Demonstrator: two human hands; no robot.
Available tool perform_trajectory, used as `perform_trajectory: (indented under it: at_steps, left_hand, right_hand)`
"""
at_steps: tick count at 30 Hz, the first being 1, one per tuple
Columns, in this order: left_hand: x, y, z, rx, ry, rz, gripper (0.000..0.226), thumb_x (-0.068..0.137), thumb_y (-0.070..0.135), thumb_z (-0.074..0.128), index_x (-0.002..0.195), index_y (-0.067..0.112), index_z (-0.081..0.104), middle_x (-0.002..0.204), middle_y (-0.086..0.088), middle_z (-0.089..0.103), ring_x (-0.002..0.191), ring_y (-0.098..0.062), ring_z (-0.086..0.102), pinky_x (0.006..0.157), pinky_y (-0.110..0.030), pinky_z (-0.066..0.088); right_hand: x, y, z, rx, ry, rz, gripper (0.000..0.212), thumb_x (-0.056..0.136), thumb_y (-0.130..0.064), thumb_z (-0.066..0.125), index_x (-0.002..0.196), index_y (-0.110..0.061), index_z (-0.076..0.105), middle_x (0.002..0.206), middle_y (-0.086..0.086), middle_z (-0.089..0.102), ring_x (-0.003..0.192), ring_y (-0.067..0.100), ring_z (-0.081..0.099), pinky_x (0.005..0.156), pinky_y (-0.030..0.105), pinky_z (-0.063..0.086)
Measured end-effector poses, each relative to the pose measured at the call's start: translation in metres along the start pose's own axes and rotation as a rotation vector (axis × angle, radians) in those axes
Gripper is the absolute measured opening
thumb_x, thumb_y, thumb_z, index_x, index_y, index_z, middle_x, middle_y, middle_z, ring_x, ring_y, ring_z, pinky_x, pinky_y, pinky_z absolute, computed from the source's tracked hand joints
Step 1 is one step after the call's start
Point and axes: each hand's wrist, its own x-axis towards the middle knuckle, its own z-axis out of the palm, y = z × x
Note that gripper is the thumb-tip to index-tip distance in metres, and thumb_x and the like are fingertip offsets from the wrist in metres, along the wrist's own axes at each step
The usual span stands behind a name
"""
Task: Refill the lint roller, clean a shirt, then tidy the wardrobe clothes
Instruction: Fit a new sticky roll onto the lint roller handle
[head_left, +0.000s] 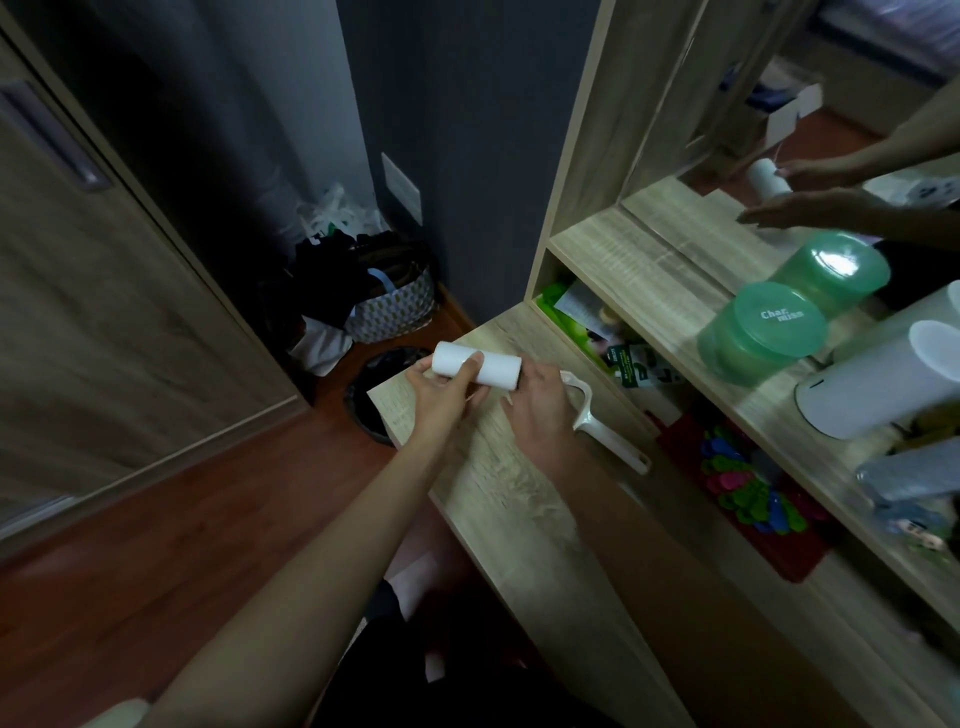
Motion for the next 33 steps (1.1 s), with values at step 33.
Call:
perform_trajectory:
  at_steps: [33]
  left_hand:
    - [0.015,0.042,-0.02,0.259,-0.406,-0.291,0.071,0.087,0.01,0.068,0.142,0.032,0.028,0.114,-0.009,0.061,0.093,-0.032,0.072,0.067,-0.04,0.062]
  right_hand:
    - [-0.011,0.009,-0.029,-0.387,0.051,-0.436,0.015,0.079,-0.004,0.073,0.077,-0.013,0.062,0.081,0.005,0.07,0.072,0.021,0.069,0.069,0.035,0.059]
